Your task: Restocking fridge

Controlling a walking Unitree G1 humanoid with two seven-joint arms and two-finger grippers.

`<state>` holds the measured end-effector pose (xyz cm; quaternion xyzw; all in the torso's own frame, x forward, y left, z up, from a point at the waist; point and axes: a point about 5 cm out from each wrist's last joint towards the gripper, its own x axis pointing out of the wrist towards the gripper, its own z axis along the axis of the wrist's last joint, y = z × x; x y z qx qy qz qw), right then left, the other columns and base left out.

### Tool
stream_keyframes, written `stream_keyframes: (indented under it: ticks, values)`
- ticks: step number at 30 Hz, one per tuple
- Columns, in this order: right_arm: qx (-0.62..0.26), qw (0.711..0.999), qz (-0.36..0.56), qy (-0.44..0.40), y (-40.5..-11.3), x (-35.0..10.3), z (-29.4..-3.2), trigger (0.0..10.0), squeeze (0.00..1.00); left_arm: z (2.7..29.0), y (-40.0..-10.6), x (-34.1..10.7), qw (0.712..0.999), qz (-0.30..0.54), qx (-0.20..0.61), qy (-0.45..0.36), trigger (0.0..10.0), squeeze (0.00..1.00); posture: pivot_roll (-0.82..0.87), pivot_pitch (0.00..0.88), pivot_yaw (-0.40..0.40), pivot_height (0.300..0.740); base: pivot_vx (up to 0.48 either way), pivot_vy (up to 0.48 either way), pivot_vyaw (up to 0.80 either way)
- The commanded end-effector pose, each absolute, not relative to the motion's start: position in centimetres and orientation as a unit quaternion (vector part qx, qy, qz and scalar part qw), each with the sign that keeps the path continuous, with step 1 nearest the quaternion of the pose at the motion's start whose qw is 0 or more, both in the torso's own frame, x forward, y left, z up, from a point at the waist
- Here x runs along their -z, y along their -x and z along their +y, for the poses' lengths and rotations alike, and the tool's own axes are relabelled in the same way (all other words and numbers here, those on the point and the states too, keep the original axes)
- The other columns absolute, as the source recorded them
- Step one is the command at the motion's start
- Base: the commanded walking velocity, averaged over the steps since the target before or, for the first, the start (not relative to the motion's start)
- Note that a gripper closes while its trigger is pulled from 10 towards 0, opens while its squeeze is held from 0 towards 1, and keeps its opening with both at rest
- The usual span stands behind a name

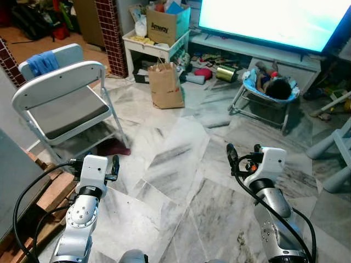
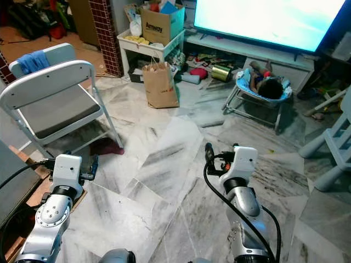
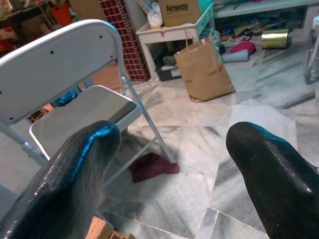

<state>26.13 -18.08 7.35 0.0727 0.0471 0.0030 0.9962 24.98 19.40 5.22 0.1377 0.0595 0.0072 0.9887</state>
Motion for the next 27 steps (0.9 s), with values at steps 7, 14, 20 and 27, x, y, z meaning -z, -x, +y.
stream_keyframes:
  ticks: [7, 14, 20, 27]
  values:
    - [0.039, 0.996, 0.048, -0.066, -25.5, -7.1, -18.8, 10.0, 0.00, 19.8, -24.2, -5.5, 0.992, 0.048, -0.007, -0.119, 10.0, 0.00, 0.04, 0.011, -0.016, 0.740, 0.000, 0.000, 0.00]
    - [0.033, 0.996, 0.054, -0.064, -25.2, -6.7, -18.7, 10.0, 0.00, 19.6, -24.1, -5.4, 0.992, 0.043, 0.007, -0.115, 10.0, 0.00, 0.04, 0.010, -0.017, 0.740, 0.000, 0.000, 0.00]
    - [0.029, 0.996, 0.049, -0.064, -25.5, -7.0, -18.7, 10.0, 0.00, 19.5, -24.4, -5.6, 0.993, 0.039, 0.010, -0.112, 10.0, 0.00, 0.04, 0.011, -0.019, 0.740, 0.319, 0.000, 0.00]
    - [0.028, 0.997, 0.048, -0.060, -25.5, -6.9, -18.6, 10.0, 0.00, 19.4, -24.4, -5.7, 0.993, 0.037, 0.017, -0.107, 10.0, 0.00, 0.04, 0.014, -0.023, 0.740, 0.389, 0.072, 0.00]
